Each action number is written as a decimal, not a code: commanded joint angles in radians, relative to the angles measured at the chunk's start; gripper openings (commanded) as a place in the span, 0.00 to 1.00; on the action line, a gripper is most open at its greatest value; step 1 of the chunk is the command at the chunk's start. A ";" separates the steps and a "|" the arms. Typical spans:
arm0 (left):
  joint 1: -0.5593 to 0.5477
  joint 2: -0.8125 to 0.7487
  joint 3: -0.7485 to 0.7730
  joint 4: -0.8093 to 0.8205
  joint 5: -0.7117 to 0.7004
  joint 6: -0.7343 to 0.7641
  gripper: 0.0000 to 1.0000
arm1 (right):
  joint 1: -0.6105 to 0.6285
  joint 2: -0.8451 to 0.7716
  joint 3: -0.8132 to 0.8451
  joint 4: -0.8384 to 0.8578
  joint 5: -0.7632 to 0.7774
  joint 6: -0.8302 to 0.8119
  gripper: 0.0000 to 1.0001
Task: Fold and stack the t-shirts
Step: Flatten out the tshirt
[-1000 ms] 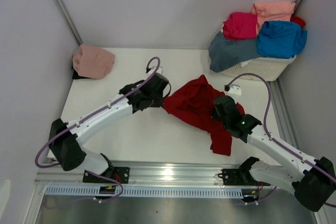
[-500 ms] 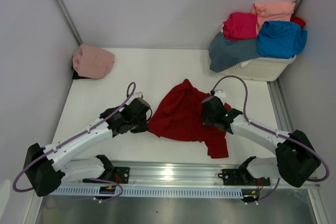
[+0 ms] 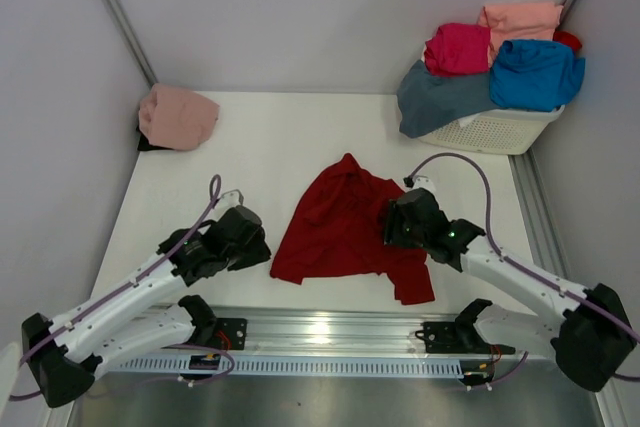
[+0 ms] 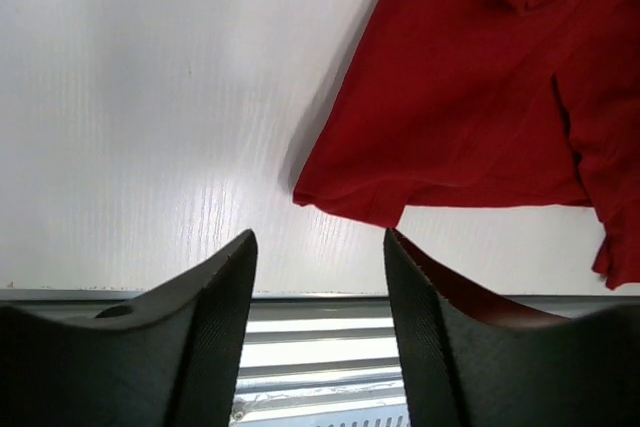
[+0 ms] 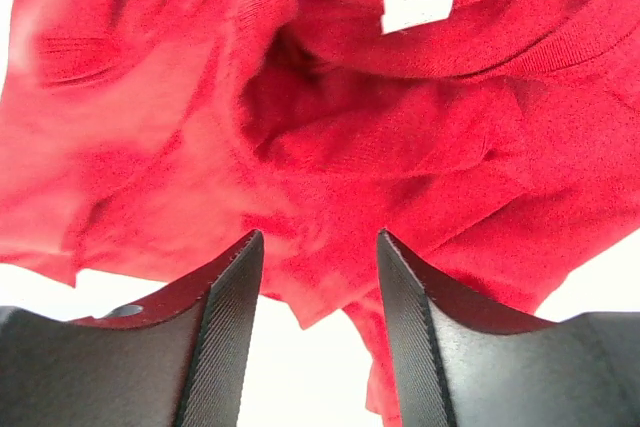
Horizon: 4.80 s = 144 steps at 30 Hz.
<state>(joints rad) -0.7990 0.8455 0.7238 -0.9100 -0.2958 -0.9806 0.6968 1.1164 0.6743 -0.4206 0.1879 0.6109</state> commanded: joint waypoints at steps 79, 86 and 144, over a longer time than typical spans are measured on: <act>0.167 0.851 0.395 0.513 0.222 0.361 0.51 | 0.009 -0.044 -0.243 0.209 -0.326 -0.031 0.51; 0.165 0.830 0.396 0.491 0.167 0.356 0.50 | 0.009 -0.036 -0.240 0.215 -0.331 -0.028 0.51; 0.164 0.903 0.255 0.755 0.484 0.312 0.03 | 0.009 0.019 -0.236 0.221 -0.321 -0.023 0.50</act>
<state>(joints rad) -0.6380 1.7412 0.9604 -0.1867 0.1658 -0.6647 0.7013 1.1282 0.4271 -0.2085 -0.1402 0.5941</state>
